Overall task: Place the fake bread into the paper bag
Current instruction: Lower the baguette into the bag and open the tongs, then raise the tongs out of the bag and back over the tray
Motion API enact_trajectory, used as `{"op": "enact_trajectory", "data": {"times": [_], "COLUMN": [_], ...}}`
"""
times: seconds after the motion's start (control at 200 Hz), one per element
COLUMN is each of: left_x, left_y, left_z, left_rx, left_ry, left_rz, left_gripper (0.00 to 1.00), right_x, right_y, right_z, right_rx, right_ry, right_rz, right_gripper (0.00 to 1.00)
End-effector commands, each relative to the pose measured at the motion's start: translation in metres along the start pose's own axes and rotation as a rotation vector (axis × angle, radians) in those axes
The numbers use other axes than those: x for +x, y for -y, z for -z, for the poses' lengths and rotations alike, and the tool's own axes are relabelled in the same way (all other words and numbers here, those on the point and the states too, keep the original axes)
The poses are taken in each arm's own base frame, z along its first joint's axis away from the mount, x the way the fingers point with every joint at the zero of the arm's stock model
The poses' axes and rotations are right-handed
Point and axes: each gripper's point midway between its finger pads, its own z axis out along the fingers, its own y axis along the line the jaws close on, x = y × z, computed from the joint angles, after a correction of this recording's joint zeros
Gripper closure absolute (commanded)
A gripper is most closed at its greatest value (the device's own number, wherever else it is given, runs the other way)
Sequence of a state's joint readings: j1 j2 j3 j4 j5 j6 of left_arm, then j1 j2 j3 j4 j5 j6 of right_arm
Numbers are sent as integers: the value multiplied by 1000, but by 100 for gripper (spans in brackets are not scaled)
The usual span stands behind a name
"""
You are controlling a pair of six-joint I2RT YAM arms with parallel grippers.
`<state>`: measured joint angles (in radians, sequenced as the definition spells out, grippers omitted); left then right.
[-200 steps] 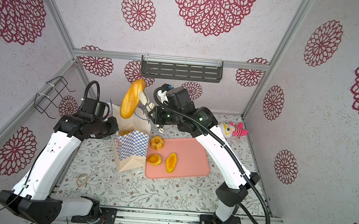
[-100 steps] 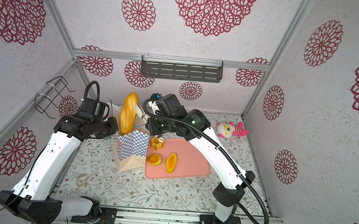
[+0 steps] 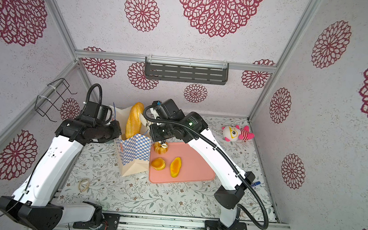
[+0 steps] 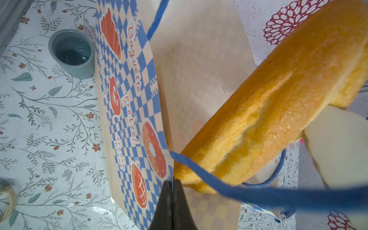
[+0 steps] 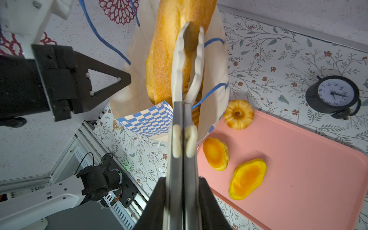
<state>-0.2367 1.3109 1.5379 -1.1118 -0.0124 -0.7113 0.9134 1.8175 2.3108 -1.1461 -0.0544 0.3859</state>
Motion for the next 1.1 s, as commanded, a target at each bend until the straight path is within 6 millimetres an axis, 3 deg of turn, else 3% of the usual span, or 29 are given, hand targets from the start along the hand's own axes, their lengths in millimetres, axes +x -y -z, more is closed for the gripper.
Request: {"op": "enact_trajectory", "data": {"times": [0.0, 0.175, 0.42, 0.59, 0.741, 0.866, 0.966, 1.096], "left_x": [-7, -6, -6, -6, -5, -4, -4, -3], "left_y": [2, 1, 3, 3, 2, 3, 4, 6], "left_z": [8, 9, 11, 13, 12, 10, 8, 6], "left_rx": [26, 27, 32, 35, 34, 38, 42, 45], "left_ry": [43, 41, 42, 45, 41, 32, 26, 19], "left_rz": [11, 10, 8, 3, 0, -3, -6, -7], "left_gripper": [100, 100, 100, 100, 100, 100, 100, 100], "right_x": [-31, -38, -41, -45, -38, -11, 29, 85], "right_y": [-11, -14, -7, 17, 52, 90, 120, 142], "right_z": [43, 57, 67, 85, 110, 119, 107, 81], "right_rx": [-39, -61, -40, -10, -4, 22, 59, 71], "right_ry": [167, 212, 240, 298, 351, 362, 309, 197], "right_rz": [-4, -18, -48, -124, -234, -344, -440, -555], "right_gripper": [72, 63, 61, 62, 61, 61, 62, 64]}}
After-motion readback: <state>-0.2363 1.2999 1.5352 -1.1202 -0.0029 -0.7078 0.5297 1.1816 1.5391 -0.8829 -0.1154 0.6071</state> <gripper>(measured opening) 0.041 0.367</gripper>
